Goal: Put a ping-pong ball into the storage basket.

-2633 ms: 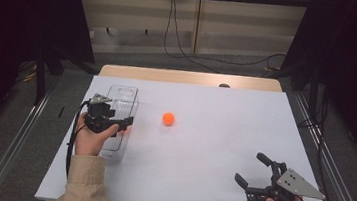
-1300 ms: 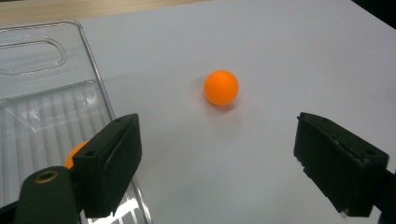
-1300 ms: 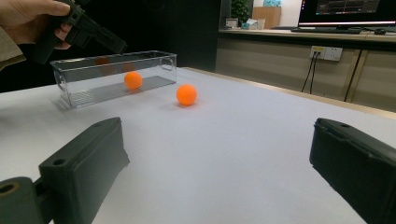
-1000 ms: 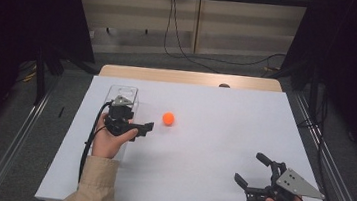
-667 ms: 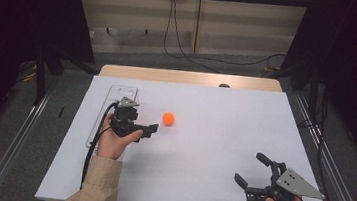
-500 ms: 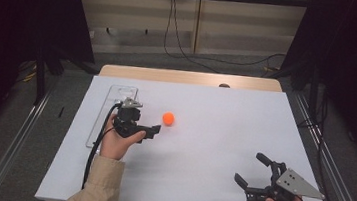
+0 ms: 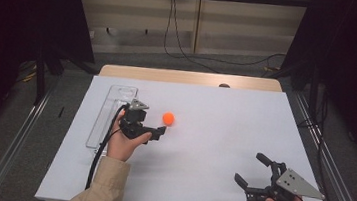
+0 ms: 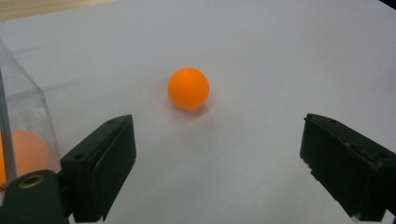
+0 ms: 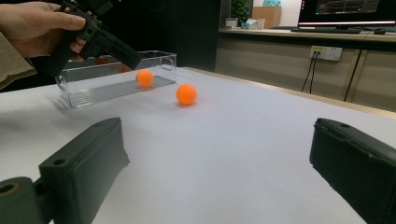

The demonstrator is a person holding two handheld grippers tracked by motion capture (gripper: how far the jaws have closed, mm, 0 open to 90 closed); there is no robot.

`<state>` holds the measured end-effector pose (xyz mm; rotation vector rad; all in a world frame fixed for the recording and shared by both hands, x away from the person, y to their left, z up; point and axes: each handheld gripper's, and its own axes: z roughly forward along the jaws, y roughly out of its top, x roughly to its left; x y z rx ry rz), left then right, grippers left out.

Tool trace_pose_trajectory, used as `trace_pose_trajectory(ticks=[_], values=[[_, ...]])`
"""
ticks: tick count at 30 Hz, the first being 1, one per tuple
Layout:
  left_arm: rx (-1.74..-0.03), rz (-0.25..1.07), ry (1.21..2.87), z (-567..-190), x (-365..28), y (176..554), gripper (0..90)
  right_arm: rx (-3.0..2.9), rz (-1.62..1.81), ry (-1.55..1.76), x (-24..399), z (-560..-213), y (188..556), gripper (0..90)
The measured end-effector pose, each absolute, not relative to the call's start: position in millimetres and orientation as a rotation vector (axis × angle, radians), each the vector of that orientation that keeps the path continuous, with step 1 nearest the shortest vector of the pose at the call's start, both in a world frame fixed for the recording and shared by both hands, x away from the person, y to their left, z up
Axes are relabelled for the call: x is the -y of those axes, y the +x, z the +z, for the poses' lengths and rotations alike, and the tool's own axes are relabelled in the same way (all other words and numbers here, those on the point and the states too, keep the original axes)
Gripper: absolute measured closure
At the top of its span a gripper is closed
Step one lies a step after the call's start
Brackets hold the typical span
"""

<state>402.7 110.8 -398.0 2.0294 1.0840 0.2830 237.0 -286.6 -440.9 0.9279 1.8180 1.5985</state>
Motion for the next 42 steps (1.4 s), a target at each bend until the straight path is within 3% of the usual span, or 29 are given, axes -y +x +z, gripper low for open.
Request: trace_pose_trajectory(ticks=[42], values=[[-1.107,0.295,1.995,-417,-89,413,9.6,-1.82,1.583,0.935,289,-442,235,2.7]])
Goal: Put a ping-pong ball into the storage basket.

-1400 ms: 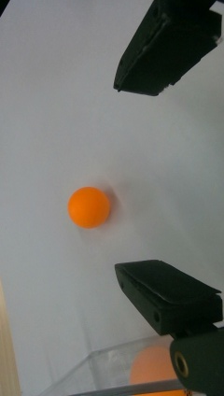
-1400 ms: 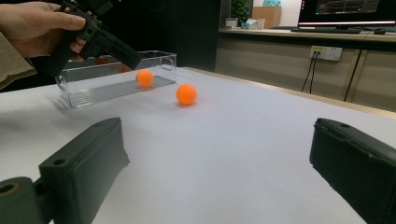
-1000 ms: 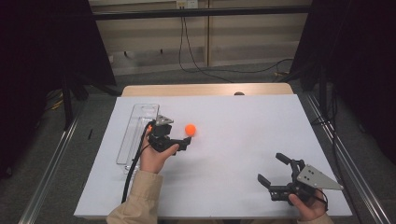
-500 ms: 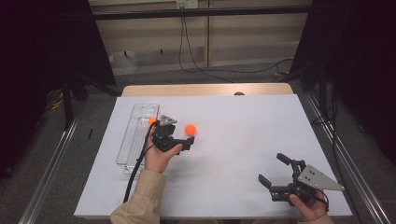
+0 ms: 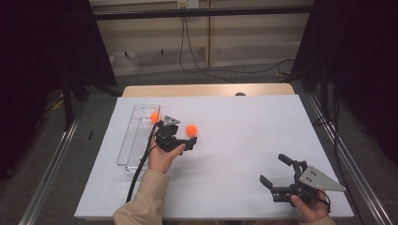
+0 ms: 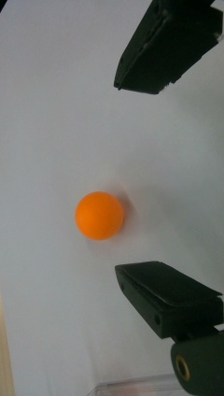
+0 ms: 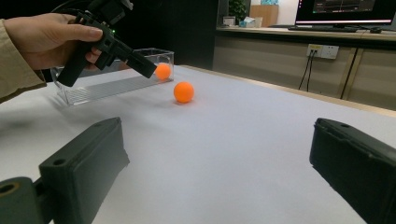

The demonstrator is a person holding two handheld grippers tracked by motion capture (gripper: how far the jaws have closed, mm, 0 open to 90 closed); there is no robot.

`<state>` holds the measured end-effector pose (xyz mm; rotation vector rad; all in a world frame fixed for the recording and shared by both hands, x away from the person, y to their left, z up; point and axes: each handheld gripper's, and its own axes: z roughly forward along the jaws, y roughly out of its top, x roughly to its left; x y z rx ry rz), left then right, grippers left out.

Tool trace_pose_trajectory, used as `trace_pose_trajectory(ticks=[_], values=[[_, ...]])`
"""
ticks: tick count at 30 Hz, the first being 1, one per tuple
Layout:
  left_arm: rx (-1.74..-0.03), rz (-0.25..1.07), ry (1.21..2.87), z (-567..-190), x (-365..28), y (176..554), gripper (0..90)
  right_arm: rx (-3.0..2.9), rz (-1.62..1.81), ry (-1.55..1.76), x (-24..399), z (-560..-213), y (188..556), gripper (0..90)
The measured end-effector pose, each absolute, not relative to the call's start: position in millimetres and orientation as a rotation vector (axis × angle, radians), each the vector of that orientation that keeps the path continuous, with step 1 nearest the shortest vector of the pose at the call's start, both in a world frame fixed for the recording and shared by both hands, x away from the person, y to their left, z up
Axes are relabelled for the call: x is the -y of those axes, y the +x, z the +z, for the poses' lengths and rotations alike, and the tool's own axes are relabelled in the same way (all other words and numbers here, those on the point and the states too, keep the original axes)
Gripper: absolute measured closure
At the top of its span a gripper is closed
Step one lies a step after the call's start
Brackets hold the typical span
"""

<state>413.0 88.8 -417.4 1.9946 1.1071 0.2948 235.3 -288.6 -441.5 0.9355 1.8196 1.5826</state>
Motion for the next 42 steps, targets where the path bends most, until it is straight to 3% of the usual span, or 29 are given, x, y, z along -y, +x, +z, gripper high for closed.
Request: trace_pose_trajectory(ticks=[42], values=[[-1.129,0.348,1.987,-436,-77,428,9.8,-1.82,1.576,0.943,290,-443,236,2.8]])
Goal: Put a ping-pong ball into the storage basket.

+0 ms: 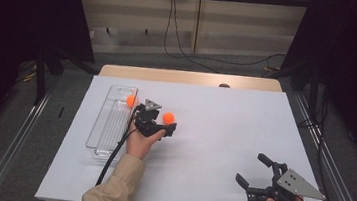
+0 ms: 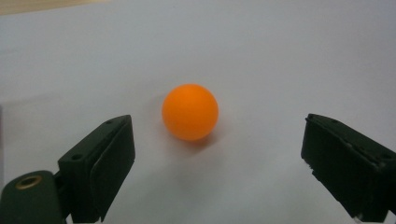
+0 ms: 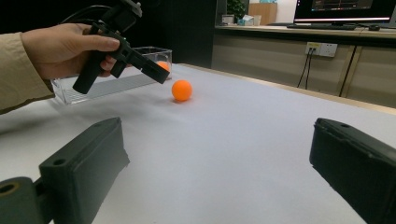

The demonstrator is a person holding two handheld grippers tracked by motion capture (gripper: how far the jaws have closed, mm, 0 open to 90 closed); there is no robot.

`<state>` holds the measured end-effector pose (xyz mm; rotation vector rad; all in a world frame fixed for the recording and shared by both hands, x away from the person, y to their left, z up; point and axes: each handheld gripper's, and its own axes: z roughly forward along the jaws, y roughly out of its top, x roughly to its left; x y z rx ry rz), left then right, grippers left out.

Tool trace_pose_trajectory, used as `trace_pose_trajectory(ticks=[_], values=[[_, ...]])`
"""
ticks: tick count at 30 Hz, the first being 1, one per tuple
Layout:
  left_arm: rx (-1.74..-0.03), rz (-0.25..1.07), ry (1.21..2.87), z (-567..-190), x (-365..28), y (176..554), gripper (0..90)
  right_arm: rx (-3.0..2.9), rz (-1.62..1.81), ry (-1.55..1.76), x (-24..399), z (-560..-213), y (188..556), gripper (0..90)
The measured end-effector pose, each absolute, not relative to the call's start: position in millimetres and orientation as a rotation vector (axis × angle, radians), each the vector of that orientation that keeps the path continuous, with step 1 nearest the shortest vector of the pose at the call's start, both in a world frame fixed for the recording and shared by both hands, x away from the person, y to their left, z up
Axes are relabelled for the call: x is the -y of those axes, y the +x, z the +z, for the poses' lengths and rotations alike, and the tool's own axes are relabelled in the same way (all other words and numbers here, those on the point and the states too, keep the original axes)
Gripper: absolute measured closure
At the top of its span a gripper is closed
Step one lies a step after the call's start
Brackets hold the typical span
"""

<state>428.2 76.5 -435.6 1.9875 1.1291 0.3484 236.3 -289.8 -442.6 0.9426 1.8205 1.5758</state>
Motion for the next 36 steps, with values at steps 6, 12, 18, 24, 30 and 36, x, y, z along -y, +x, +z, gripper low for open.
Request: trace_pose_trajectory(ticks=[6,12,18,24,30,36], values=[[-1.134,0.36,1.989,-438,-74,431,10.3,-1.817,1.578,0.947,290,-442,236,2.8],[-1.128,0.371,1.992,-440,-73,435,10.5,-1.817,1.579,0.947,290,-442,236,2.8],[-1.131,0.371,1.987,-442,-70,437,10.5,-1.816,1.577,0.946,290,-442,236,2.8],[-1.13,0.371,1.982,-442,-70,439,10.8,-1.814,1.578,0.945,291,-442,236,2.8],[-1.132,0.39,1.978,-444,-70,441,12.1,-1.816,1.578,0.946,290,-442,236,2.8],[-1.131,0.414,1.98,-446,-70,443,15.6,-1.814,1.579,0.943,291,-442,236,2.8]])
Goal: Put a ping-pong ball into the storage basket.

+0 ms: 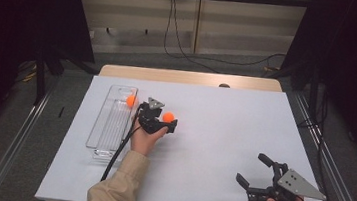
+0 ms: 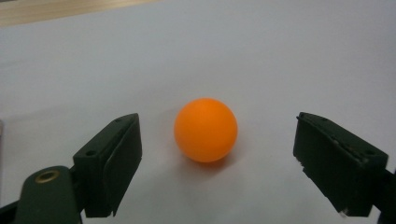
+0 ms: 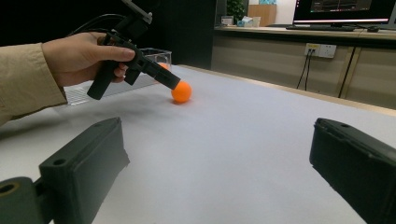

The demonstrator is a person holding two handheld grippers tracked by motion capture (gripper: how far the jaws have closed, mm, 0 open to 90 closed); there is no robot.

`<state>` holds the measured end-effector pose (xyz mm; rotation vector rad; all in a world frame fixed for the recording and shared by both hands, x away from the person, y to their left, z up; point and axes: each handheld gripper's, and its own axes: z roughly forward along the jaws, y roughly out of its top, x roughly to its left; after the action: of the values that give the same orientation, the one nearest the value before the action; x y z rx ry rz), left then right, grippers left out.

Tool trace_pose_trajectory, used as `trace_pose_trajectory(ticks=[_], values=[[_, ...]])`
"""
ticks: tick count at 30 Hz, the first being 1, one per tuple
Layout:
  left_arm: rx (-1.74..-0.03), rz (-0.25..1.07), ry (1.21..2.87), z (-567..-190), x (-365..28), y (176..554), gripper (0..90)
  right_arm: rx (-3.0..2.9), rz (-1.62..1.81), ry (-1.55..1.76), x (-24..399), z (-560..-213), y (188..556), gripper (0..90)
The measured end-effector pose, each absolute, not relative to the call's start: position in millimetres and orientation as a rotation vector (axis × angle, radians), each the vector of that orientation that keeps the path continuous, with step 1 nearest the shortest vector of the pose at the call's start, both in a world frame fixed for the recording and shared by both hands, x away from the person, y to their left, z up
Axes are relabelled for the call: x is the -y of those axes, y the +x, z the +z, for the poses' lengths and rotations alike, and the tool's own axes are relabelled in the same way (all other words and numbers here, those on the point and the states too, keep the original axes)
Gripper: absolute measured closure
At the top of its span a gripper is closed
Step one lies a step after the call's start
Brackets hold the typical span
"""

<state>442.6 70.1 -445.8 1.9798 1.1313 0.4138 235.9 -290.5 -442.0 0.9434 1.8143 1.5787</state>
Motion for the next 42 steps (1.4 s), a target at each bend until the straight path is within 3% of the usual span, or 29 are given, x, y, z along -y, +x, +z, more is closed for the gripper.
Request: trace_pose_trajectory(ticks=[6,42], values=[[-1.136,0.405,1.966,-447.6,-70.0,445.0,21.0,-1.816,1.581,0.941,290.0,-442.0,235.8,2.8],[-1.123,0.386,2.002,-454.0,-62.3,452.6,32.1,-1.815,1.579,0.94,290.3,-441.9,235.6,2.7]])
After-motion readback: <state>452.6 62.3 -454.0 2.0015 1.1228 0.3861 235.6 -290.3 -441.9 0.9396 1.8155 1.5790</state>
